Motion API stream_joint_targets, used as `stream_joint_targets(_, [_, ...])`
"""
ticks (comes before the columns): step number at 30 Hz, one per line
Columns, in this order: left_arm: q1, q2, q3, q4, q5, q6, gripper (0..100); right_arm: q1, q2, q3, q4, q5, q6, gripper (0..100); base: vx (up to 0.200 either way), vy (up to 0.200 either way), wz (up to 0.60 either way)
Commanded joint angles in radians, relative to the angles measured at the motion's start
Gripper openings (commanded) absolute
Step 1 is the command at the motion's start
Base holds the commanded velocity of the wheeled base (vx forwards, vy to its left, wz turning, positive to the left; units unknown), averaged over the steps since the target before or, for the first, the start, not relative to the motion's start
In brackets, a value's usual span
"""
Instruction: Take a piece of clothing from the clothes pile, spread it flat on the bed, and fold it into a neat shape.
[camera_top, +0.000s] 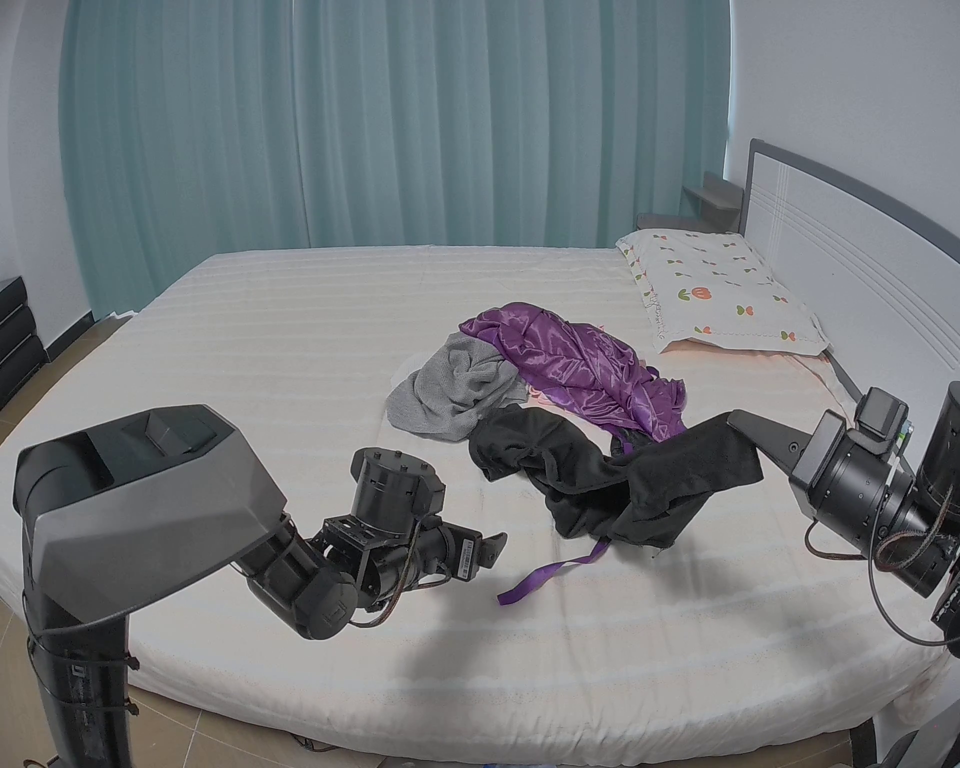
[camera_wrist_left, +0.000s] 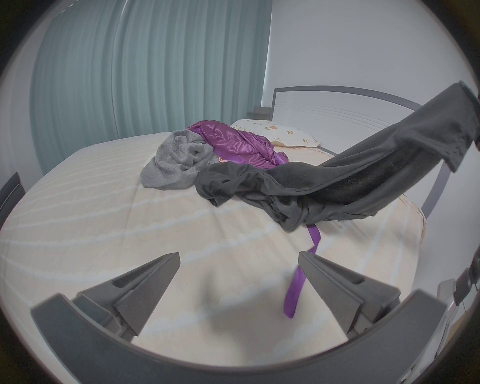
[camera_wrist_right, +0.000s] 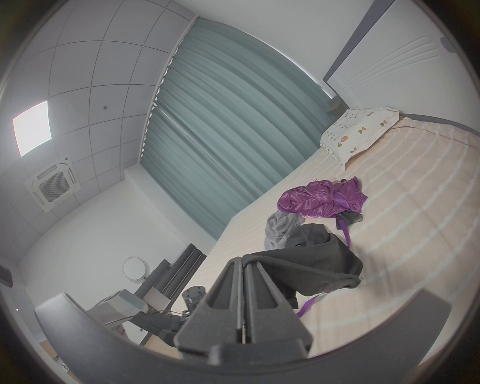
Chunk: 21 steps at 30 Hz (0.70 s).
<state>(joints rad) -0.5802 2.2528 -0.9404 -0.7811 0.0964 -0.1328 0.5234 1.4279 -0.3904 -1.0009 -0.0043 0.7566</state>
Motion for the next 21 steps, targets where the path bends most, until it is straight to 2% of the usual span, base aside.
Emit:
stream_joint_targets(1, [-0.001, 0.036, -0.047, -0.001, 0.0, -0.002, 100, 0.027, -0.04, -0.008, -0.001, 0.0, 0.0, 0, 0.0, 0.0, 0.0])
stream_joint_targets(4, [0.005, 0.059, -0.104, 0.0, -0.001, 0.001, 100, 0.063, -0.075, -0.036, 0.002, 0.0, -0.003, 0, 0.0, 0.0, 0.0])
stream_joint_targets(8, [0.01, 0.091, -0.155, 0.0, -0.001, -0.002, 100, 0.064, -0.09, -0.073, 0.001, 0.009, -0.023, 0, 0.0, 0.0, 0.0])
stream_joint_targets(14, [0.01, 0.102, -0.167, 0.003, -0.015, 0.001, 100, 0.064, -0.103, -0.122, 0.002, 0.072, -0.039, 0, 0.0, 0.0, 0.0])
stream_joint_targets(21, [0.013, 0.139, -0.193, -0.003, -0.029, 0.004, 100, 0.101, -0.069, -0.162, 0.01, 0.089, -0.04, 0, 0.0, 0.0, 0.0])
